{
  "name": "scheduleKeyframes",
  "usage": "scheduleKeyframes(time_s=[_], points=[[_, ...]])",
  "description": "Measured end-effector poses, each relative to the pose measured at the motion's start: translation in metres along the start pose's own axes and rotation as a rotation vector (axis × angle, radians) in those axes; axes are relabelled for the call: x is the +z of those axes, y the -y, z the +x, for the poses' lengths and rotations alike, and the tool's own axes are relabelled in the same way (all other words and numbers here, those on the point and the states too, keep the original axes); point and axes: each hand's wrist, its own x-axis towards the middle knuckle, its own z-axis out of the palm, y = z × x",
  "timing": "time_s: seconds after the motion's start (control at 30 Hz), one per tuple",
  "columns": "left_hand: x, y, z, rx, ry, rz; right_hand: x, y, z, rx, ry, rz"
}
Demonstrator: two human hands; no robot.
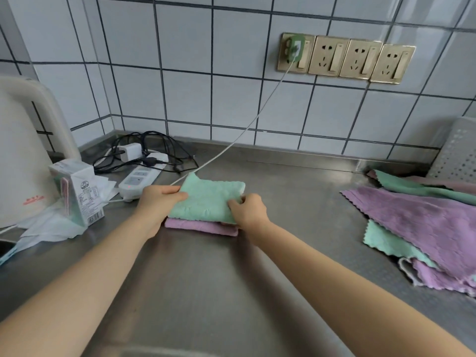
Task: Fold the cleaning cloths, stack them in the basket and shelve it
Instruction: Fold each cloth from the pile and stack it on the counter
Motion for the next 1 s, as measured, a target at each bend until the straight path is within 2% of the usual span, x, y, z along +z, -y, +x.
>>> scheduleKeyframes(time_s=[0.17, 0.3, 0.4, 0.47, 0.53, 0.6, 0.73, 0.9, 1.0], points=[[-0.005, 0.0, -0.007, 0.134, -0.076, 0.186, 0.002, 0.006, -0.01, -0.069, 0.035, -0.092], [-0.006, 0.0, -0.01, 0.367, -0.031, 0.623, 0.006, 0.007, -0.017, -0.203, -0.026, -0.249], [-0.005, 0.002, -0.013, 0.491, 0.005, 0.806, 0.005, 0.0, -0.021, -0.317, -0.068, -0.553], [-0.005, 0.005, -0.014, 0.457, 0.061, 0.942, 0.0, -0.006, -0.023, -0.344, -0.053, -0.742], [-0.008, 0.002, -0.016, 0.376, 0.091, 1.058, -0.014, -0.007, -0.025, -0.324, 0.005, -0.813], [-0.005, -0.008, -0.022, 0.376, 0.067, 1.156, -0.035, -0.009, -0.03, -0.341, 0.05, -0.835], [0.024, -0.031, -0.048, 0.525, 0.052, 1.133, -0.087, -0.019, -0.045, -0.382, 0.046, -0.818], [0.094, -0.048, -0.092, 0.676, 0.156, 0.988, -0.171, -0.051, -0.069, -0.427, -0.069, -0.857], [0.142, -0.05, -0.114, 0.72, 0.278, 0.923, -0.225, -0.079, -0.079, -0.424, -0.121, -0.955]])
